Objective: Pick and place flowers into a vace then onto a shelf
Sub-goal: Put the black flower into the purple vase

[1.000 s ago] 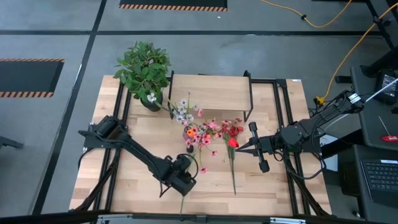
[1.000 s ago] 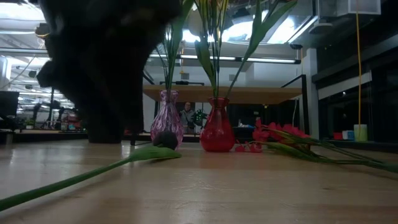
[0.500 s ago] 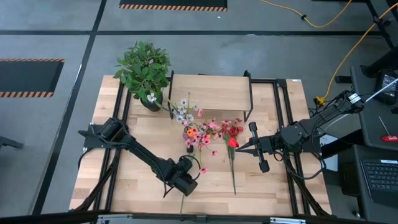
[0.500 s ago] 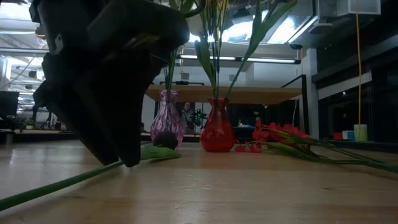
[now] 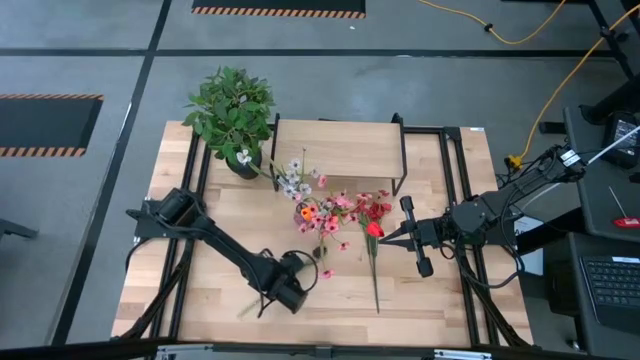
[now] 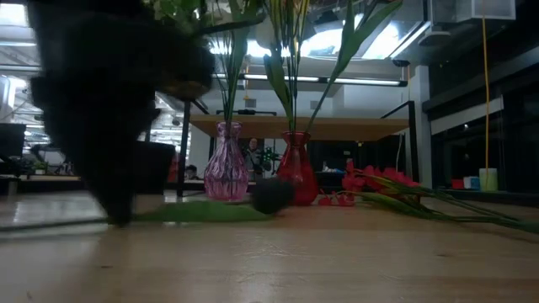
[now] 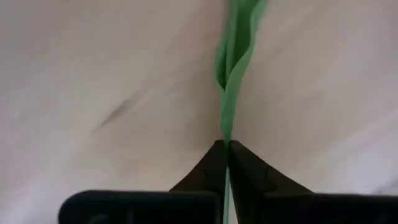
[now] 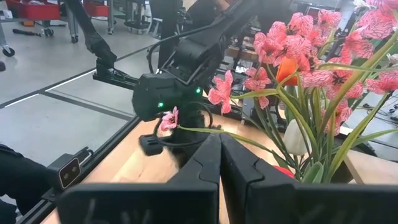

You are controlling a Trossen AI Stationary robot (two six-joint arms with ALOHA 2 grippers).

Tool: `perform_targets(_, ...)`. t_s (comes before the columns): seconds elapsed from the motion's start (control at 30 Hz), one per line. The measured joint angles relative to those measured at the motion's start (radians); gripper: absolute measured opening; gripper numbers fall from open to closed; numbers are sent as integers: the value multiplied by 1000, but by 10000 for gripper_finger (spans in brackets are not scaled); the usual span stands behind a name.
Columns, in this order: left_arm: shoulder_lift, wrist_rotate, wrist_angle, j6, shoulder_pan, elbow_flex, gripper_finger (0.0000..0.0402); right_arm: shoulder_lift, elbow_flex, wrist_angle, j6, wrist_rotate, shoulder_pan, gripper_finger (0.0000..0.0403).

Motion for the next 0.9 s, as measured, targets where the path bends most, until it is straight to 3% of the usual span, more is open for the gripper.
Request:
perform_targets(0.5,-223,-177,-242,15,-118,-2,4,0,-1,0,0,0,0,7)
perform_targets(0.73,-323,-222,-230,63,-178,-64,4,0,-1,0,0,0,0,7)
perform_targets(0.9,-381,-248,-73,152,-222,-171,4,0,-1,8,0,0,0,7)
